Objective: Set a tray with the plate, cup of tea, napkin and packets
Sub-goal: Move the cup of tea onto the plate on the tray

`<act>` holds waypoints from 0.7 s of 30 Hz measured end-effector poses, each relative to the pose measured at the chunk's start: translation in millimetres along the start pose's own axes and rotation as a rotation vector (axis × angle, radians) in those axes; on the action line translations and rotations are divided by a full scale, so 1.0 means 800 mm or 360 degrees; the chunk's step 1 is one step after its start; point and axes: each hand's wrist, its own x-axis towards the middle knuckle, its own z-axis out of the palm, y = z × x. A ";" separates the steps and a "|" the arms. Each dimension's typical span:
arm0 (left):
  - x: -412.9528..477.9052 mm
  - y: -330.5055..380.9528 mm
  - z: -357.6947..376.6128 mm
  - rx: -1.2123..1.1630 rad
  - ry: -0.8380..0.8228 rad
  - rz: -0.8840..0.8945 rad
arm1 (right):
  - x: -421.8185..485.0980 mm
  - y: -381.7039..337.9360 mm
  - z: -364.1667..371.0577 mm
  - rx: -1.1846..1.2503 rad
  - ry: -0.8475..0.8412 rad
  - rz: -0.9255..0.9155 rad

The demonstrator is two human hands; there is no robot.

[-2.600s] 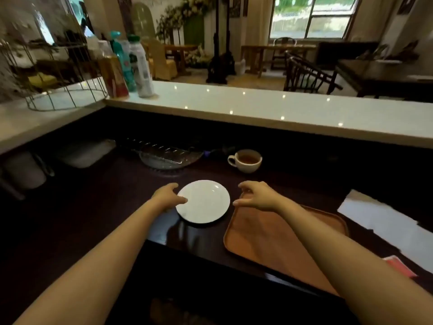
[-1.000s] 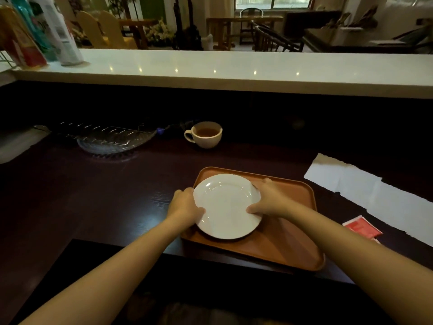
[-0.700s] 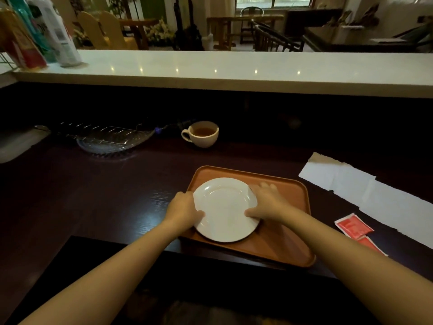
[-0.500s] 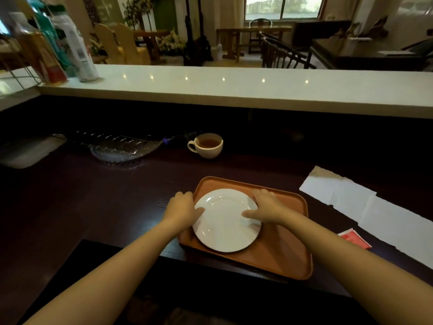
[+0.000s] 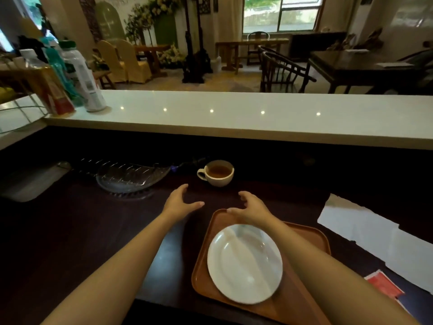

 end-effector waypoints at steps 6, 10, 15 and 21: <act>0.083 -0.017 0.009 -0.0151 -0.0114 0.0102 | 0.065 -0.001 0.023 0.0217 0.0121 0.0116; 0.132 -0.023 0.018 -0.0218 -0.0161 0.0120 | 0.102 -0.005 0.035 0.0273 0.0228 0.0123; 0.176 -0.027 0.033 -0.0219 -0.0257 0.0109 | 0.133 -0.005 0.044 0.0437 0.0343 0.0128; 0.189 -0.025 0.041 -0.0457 -0.0356 0.0143 | 0.149 -0.005 0.056 0.0564 0.0463 0.0091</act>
